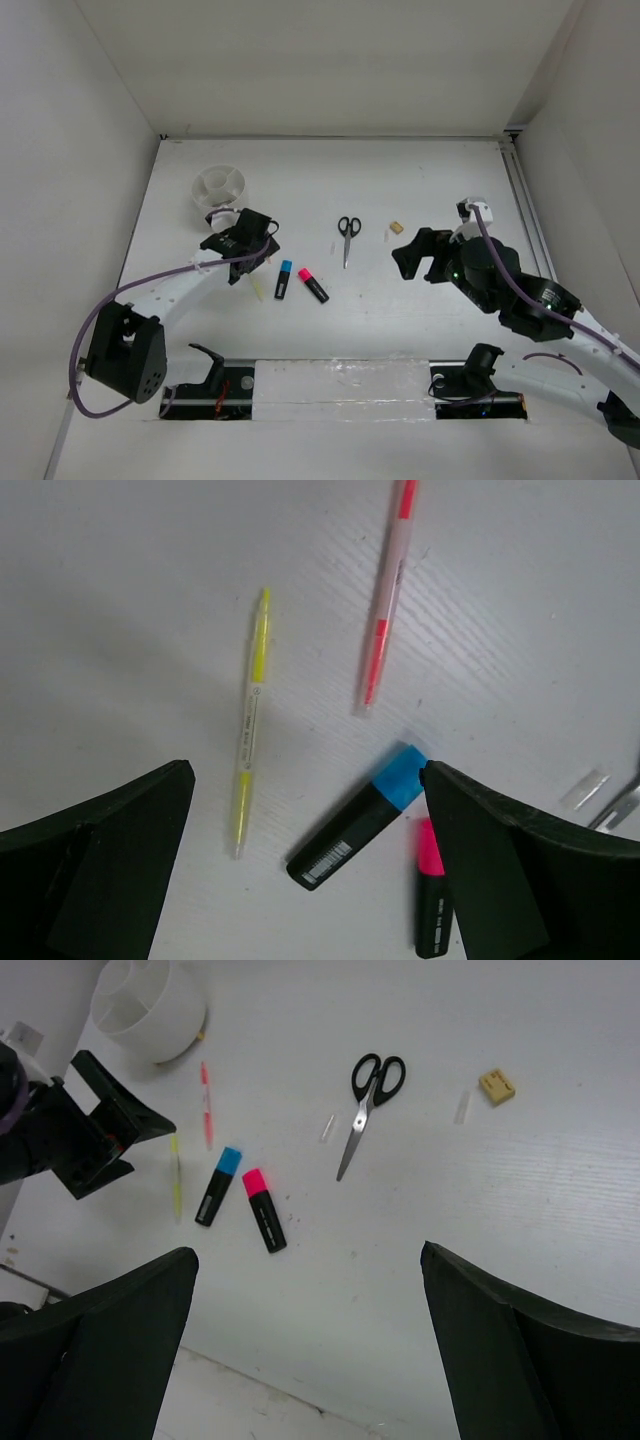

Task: Sort the stationery into containers
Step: Pick up the pen from the center of the board.

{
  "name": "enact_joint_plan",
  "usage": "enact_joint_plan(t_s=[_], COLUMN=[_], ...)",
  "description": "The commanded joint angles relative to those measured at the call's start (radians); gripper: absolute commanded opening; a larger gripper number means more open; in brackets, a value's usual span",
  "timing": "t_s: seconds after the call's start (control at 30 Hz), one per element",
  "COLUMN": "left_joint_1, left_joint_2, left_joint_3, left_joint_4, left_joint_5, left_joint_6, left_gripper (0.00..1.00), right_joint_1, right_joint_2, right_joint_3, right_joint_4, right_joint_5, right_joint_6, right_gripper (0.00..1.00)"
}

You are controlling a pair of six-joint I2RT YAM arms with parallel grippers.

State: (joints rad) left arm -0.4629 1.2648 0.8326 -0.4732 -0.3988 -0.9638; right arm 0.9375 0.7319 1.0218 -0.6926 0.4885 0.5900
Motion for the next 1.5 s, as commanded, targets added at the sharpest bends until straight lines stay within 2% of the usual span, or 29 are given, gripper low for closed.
enact_joint_plan(t_s=[0.0,0.17,0.37,0.53,0.67,0.73,0.97,1.07,1.3,1.47], left_joint_1=[0.000,0.000,0.000,0.000,0.000,0.000,0.000,0.000,0.000,0.000], left_joint_2=[0.004,0.031,0.041,0.060,0.080,0.081,0.159,0.179,0.179,0.234], left_joint_3=[-0.044,-0.099,-0.156,-0.177,-0.187,-0.199,-0.199,-0.188,-0.188,-0.167], left_joint_4=[0.061,0.080,0.081,0.050,0.050,0.059,0.068,0.054,0.025,-0.018], left_joint_5=[0.021,0.055,0.064,0.044,0.058,0.080,0.080,0.080,0.071,0.107], left_joint_6=[-0.062,-0.062,-0.072,-0.081,-0.081,-0.081,-0.081,-0.081,-0.072,-0.040], left_gripper=[0.95,0.82,0.70,0.67,0.56,0.48,0.38,0.28,0.27,0.28], right_joint_1=[0.004,0.004,0.004,0.004,0.004,0.004,0.004,0.004,0.004,0.004], right_joint_2=[-0.025,-0.061,-0.092,-0.112,-0.121,-0.121,-0.141,-0.152,-0.172,-0.172], right_joint_3=[-0.011,-0.031,-0.040,-0.062,-0.080,-0.080,-0.081,-0.091,-0.100,-0.100], right_joint_4=[0.087,0.087,0.087,0.096,0.107,0.107,0.107,0.107,0.125,0.153], right_joint_5=[-0.060,-0.051,-0.051,-0.071,-0.090,-0.090,-0.099,-0.099,-0.109,-0.140], right_joint_6=[-0.013,-0.013,-0.013,0.005,0.016,0.016,0.025,0.034,0.053,0.053], right_gripper=[1.00,1.00,1.00,1.00,1.00,1.00,1.00,1.00,1.00,1.00])
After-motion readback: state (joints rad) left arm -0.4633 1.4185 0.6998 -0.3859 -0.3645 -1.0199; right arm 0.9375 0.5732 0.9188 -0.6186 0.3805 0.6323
